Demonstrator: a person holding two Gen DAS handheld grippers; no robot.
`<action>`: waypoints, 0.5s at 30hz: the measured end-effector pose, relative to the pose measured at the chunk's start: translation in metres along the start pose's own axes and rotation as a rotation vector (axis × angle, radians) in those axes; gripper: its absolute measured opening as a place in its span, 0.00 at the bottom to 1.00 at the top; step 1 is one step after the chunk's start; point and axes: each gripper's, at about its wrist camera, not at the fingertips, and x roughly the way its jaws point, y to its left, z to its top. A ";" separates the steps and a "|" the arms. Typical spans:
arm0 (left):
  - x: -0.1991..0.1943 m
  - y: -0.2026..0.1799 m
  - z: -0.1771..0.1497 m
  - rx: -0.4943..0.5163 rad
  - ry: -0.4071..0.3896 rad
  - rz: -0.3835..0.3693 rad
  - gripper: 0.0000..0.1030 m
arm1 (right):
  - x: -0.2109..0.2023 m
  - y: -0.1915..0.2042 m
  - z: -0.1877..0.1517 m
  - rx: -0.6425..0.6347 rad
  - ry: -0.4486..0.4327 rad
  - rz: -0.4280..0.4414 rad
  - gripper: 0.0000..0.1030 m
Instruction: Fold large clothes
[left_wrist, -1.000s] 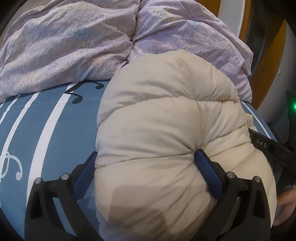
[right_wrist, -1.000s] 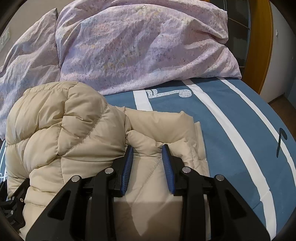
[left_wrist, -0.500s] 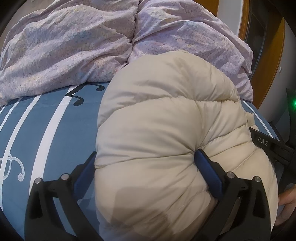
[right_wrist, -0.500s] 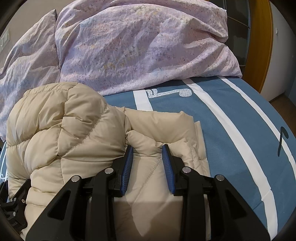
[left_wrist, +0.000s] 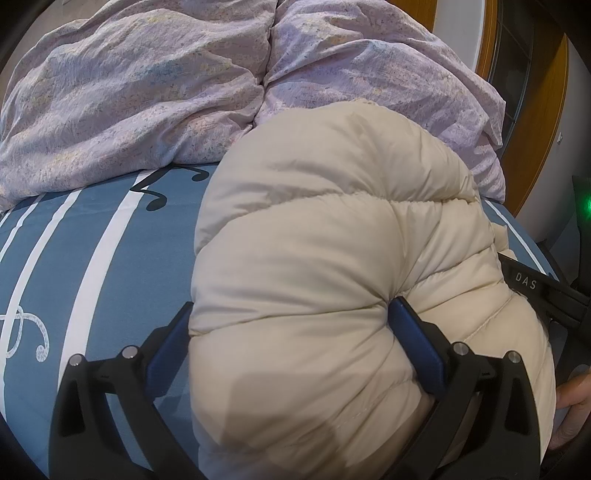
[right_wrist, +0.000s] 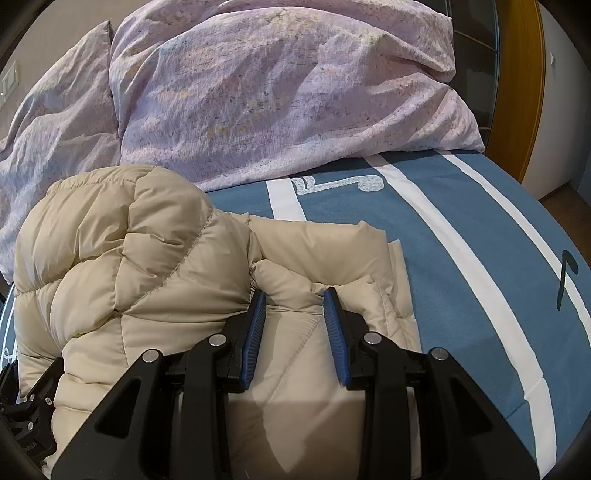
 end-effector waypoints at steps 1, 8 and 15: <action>0.000 0.000 0.000 0.000 0.000 0.000 0.98 | 0.000 0.000 0.000 0.000 0.000 0.000 0.34; 0.005 0.001 0.000 -0.004 0.016 -0.010 0.98 | 0.003 0.000 0.001 -0.005 0.010 -0.008 0.34; 0.011 0.007 0.000 -0.039 0.044 -0.043 0.98 | 0.013 0.007 0.006 -0.021 0.038 -0.029 0.34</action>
